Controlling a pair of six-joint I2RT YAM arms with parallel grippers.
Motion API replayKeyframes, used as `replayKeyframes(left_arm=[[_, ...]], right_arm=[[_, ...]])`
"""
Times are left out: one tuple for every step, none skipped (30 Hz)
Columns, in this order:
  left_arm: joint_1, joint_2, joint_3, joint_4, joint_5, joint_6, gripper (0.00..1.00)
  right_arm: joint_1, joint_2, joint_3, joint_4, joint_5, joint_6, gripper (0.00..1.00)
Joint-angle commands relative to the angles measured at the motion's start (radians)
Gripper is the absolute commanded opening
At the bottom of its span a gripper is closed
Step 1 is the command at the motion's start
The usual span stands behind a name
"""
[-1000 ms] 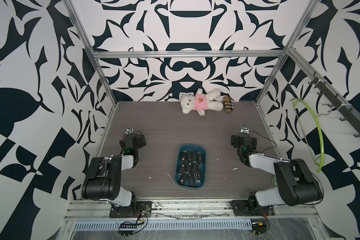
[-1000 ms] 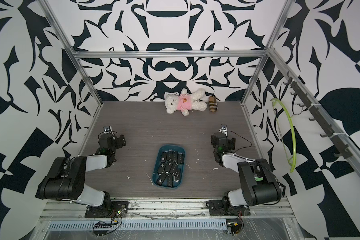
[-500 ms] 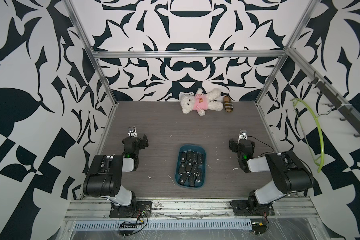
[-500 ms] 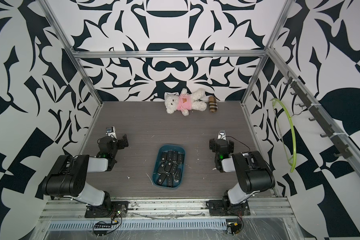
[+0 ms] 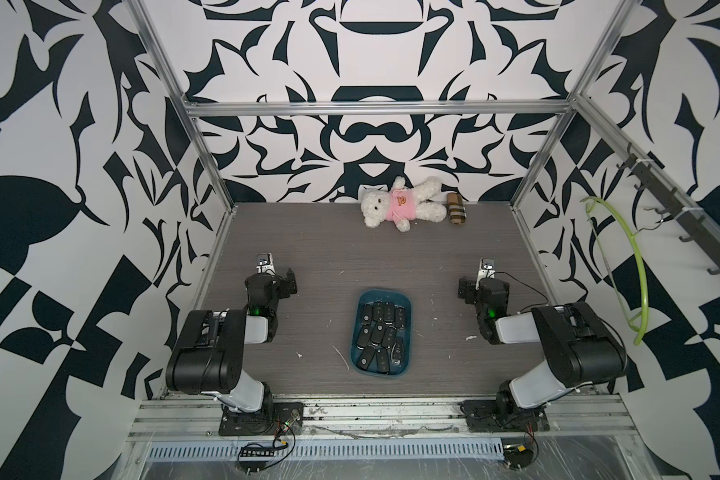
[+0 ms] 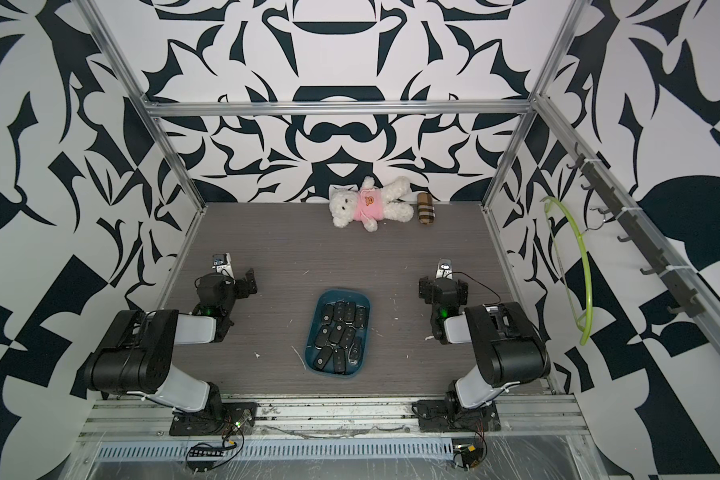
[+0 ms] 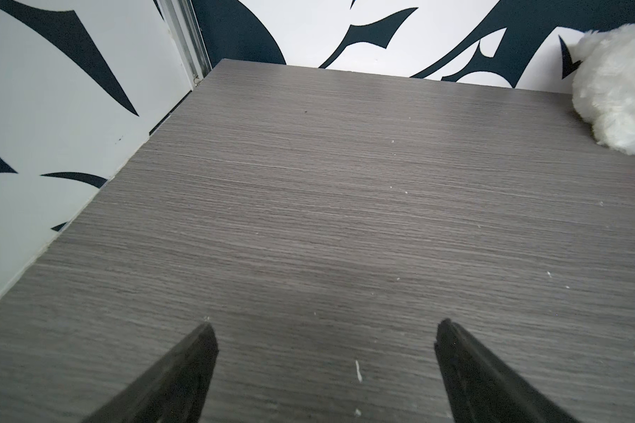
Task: Place the car key into the storage box
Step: Reset both arms
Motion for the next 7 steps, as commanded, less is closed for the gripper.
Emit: replayKeyframes(left_arm=[[-0.003,-0.002,0.007,0.014,0.01,0.007,0.99],[-0.003,-0.002,0.007,0.014,0.01,0.007,0.99],[-0.003,-0.002,0.007,0.014,0.011,0.007,0.99],[-0.003,-0.002,0.008,0.013,0.01,0.006,0.99],[-0.003,-0.001,0.009,0.014,0.01,0.006,0.99],[-0.003,0.0,0.01,0.014,0.01,0.007,0.99],[-0.003,0.0,0.011,0.013,0.01,0.007,0.99]], right_arm=[[-0.002,-0.015,0.025,0.043,0.0,0.001,1.0],[-0.002,-0.016,0.025,0.042,-0.001,0.0,1.0],[-0.003,-0.016,0.025,0.043,-0.001,0.0,1.0],[-0.002,-0.016,0.025,0.043,0.0,0.0,1.0],[-0.003,-0.015,0.025,0.043,0.0,0.0,1.0],[-0.003,-0.016,0.025,0.043,-0.001,0.0,1.0],[-0.002,-0.015,0.025,0.043,0.0,0.001,1.0]])
